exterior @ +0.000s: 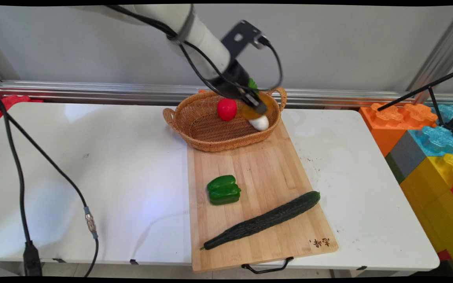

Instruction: Place the picked object in the vegetable basket

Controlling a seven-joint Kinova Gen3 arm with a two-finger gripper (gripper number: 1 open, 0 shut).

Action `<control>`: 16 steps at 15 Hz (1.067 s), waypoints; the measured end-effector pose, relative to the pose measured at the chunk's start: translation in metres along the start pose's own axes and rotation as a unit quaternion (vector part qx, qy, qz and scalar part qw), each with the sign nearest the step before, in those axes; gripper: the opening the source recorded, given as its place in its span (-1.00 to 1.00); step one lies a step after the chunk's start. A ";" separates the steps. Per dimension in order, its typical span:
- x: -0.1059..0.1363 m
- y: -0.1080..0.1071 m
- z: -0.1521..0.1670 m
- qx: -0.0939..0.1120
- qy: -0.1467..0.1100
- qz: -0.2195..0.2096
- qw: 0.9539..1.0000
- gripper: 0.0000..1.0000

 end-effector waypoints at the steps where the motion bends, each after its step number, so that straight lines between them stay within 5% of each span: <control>1: -0.002 -0.010 -0.002 0.010 -0.004 -0.006 1.000 -1.00; 4: -0.013 -0.049 -0.003 0.038 -0.013 -0.024 0.999 -1.00; 7: -0.026 -0.076 0.013 0.044 -0.025 -0.034 0.998 -1.00; 16: -0.060 -0.109 0.075 -0.005 -0.049 -0.042 0.998 -1.00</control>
